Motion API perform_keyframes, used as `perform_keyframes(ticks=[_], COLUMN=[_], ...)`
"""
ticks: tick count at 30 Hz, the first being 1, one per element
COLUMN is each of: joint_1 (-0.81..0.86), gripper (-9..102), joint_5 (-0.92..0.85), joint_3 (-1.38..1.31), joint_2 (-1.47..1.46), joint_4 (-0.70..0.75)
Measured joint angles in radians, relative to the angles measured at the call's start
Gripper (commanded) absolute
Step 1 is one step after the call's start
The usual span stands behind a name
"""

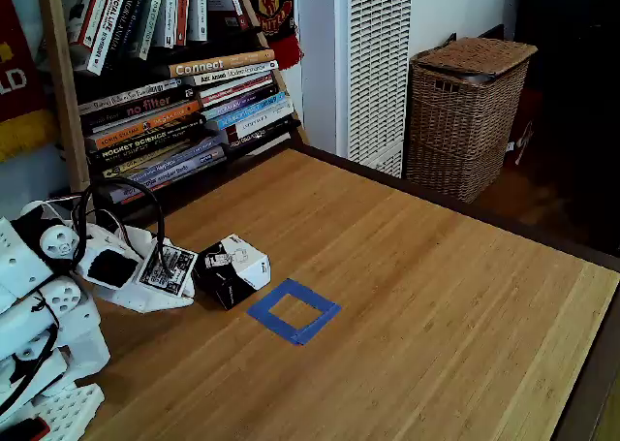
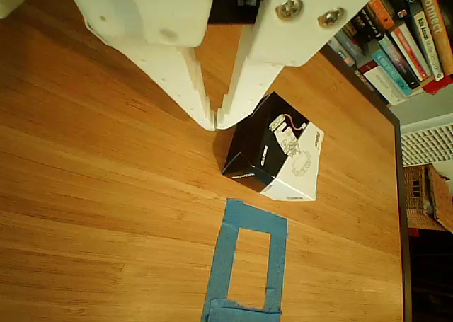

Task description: Push the box on top of the target

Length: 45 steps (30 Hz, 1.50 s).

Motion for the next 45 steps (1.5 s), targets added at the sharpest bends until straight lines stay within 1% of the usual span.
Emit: perform_keyframes(ticks=[40,42,44,45], joint_1=[0.0,0.0,0.0,0.0], gripper=[0,2,13,13], joint_5=[-0.014,-0.041,-0.081,-0.101], joint_3=[0.0,0.0,0.0,0.0], joint_2=[0.0,0.0,0.0,0.0], joint_4=[0.002,0.003,0.011,0.014])
